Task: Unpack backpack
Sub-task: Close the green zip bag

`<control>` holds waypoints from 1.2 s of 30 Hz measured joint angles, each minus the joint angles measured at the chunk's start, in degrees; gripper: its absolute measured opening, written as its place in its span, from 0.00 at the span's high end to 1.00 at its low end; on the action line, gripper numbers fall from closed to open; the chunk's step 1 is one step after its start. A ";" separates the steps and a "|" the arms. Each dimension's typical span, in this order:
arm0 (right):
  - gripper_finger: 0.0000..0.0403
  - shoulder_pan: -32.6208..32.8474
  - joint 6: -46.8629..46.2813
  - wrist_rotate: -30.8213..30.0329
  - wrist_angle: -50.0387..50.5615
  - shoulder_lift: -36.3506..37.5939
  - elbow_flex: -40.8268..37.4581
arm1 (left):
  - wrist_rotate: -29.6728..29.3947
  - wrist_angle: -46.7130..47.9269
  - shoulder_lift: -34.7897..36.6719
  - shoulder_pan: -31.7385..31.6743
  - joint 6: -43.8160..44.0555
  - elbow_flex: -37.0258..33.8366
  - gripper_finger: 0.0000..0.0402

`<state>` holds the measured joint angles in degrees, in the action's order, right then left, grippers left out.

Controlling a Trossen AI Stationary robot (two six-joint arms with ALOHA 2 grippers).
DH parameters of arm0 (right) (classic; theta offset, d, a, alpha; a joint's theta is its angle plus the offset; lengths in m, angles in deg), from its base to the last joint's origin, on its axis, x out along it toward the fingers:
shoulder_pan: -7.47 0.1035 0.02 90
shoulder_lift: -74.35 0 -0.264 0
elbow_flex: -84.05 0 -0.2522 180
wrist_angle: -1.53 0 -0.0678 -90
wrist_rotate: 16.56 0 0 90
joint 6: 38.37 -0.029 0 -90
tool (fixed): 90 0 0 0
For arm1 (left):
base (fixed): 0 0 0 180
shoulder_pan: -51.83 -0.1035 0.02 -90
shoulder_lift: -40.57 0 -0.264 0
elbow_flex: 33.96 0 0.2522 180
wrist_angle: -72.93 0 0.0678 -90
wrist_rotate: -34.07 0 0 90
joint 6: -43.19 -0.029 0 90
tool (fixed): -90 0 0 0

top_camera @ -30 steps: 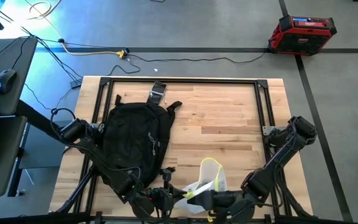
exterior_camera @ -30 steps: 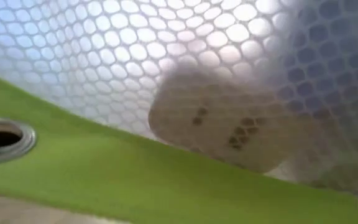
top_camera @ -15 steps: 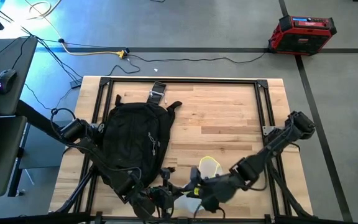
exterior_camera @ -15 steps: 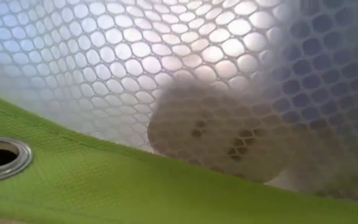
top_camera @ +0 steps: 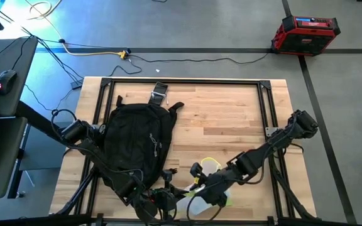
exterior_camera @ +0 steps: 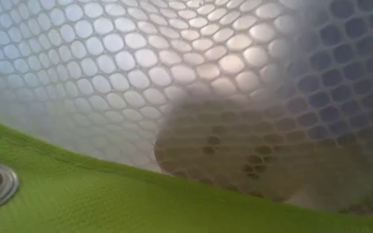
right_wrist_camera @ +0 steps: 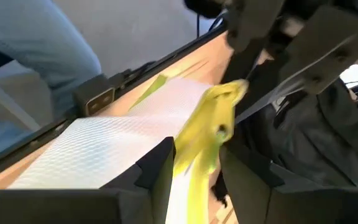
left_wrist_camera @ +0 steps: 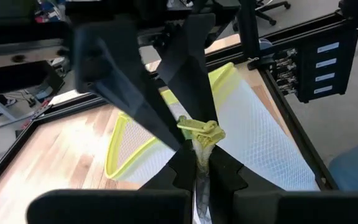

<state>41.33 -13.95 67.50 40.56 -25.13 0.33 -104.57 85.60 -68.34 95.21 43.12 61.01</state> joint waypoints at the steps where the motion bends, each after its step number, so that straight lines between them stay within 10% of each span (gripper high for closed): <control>1: 0.75 0.30 0.08 -0.08 0.19 0.00 0.00 | -0.05 -0.04 0.00 0.02 -0.03 0.00 1.00; 8: 0.98 1.45 1.43 -2.52 0.29 0.00 0.00 | -0.35 0.00 0.00 0.06 -0.09 0.00 1.00; 36: 1.00 13.97 12.64 -9.72 -3.77 4.31 -0.04 | -2.08 3.68 0.00 -0.25 2.07 -0.02 1.00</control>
<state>55.31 -1.31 57.79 36.79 -20.83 0.29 -106.65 89.28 -68.34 94.96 45.19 60.99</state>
